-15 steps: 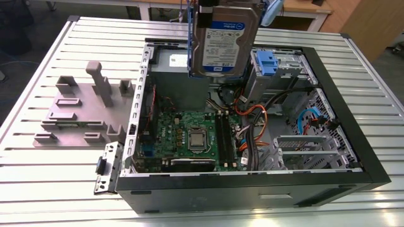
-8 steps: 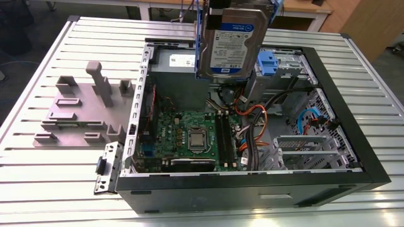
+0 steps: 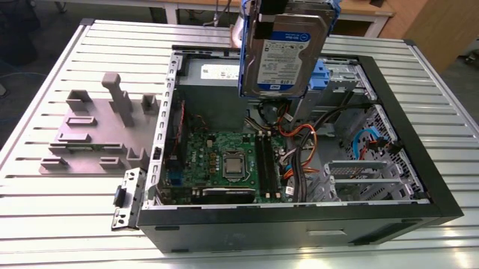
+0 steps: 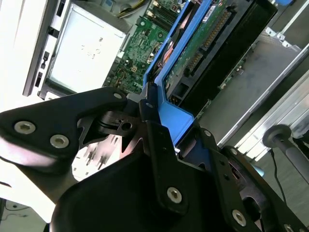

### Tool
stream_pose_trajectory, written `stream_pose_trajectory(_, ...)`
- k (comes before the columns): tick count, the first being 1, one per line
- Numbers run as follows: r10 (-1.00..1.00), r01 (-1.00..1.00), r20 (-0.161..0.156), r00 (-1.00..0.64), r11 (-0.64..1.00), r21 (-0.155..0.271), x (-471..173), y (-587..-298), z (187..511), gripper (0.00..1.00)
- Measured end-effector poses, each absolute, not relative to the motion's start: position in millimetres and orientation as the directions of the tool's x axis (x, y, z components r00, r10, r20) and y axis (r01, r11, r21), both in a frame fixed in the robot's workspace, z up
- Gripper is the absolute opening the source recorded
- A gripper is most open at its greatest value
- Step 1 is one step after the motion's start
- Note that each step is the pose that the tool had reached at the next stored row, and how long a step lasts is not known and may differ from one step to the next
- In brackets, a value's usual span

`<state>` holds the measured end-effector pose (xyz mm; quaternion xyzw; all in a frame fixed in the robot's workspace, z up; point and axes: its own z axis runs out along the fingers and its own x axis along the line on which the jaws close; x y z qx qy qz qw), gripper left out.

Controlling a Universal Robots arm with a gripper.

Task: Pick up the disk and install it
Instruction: 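Pick up the disk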

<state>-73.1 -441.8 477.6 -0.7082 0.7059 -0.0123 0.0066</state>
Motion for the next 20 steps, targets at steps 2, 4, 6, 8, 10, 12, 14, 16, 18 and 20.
stream_pose_trajectory(2, -1.000, -1.000, 0.008, 0.000, 0.000, -0.027, -72.2, -443.8, 477.2, 0.36)
stream_pose_trajectory(4, -1.000, -1.000, 0.008, -0.009, 0.009, -0.027, -72.1, -444.9, 476.7, 0.36)
stream_pose_trajectory(6, -1.000, -0.999, 0.008, -0.022, 0.022, -0.027, -72.1, -445.7, 476.2, 0.36)
stream_pose_trajectory(8, -1.000, -0.999, 0.008, -0.026, 0.026, -0.027, -70.5, -446.4, 476.2, 0.36)
stream_pose_trajectory(10, -1.000, -0.999, 0.008, -0.026, 0.026, -0.027, -68.3, -447.2, 476.1, 0.36)
stream_pose_trajectory(12, -1.000, -0.999, 0.008, -0.026, 0.026, -0.027, -66.2, -447.6, 476.1, 0.36)
stream_pose_trajectory(14, -1.000, -0.999, 0.008, -0.026, 0.026, -0.027, -65.6, -447.7, 476.1, 0.36)
stream_pose_trajectory(16, -1.000, -0.999, 0.008, -0.026, 0.026, -0.027, -65.5, -447.7, 476.0, 0.36)
stream_pose_trajectory(18, -1.000, -0.999, 0.008, -0.026, 0.026, -0.027, -65.3, -447.7, 476.1, 0.36)
stream_pose_trajectory(20, -1.000, -0.999, 0.008, -0.026, 0.026, -0.027, -62.9, -447.7, 476.1, 0.36)
